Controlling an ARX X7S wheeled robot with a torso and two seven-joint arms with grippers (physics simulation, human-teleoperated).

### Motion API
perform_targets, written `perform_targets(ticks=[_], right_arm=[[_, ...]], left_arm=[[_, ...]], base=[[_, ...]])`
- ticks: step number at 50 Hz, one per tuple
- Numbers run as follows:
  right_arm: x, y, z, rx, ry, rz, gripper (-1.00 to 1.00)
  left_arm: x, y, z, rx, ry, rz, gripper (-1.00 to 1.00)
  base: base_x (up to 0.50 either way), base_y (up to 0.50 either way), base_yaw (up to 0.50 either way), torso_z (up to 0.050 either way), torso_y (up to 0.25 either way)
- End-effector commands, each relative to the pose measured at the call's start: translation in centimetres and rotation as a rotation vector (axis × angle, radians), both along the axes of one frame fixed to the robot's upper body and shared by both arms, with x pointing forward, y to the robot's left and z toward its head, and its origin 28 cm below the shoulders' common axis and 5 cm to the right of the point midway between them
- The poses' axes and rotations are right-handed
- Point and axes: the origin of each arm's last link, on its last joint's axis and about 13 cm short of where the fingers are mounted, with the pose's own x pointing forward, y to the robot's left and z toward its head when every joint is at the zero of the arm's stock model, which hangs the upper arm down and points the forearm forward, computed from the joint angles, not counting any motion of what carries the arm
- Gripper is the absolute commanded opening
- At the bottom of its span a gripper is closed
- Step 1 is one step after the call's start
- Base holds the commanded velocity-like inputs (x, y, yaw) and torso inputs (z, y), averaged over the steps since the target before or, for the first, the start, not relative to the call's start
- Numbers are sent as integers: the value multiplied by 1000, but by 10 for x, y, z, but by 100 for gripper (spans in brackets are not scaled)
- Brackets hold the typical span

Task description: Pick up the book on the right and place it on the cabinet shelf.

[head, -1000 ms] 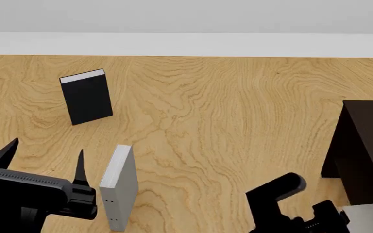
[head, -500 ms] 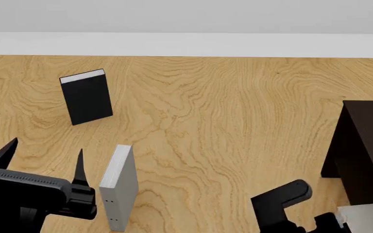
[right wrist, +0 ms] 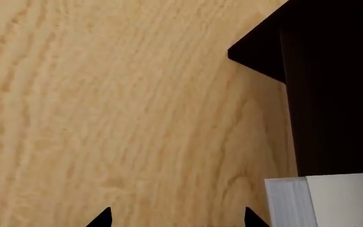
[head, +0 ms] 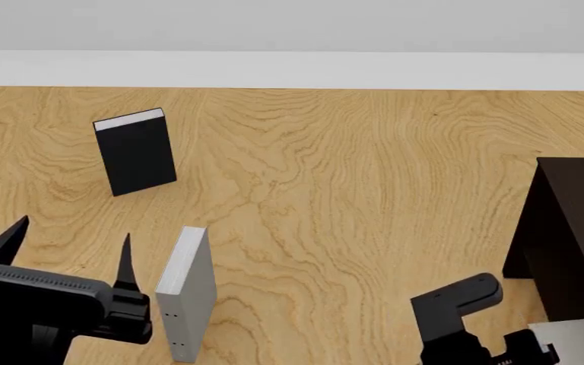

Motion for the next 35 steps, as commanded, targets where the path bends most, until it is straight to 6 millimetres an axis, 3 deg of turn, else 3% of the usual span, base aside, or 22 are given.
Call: perform_targets(ticks=[1, 35], right_arm=[[6, -11, 0, 2, 24, -37, 100], [16, -34, 0, -44, -28, -96, 100]], left_arm=[[1, -1, -1, 0, 1, -1, 100], [3, -4, -2, 9, 12, -5, 100]], base=[[0, 0, 0, 0, 0], [0, 0, -1, 0, 0]])
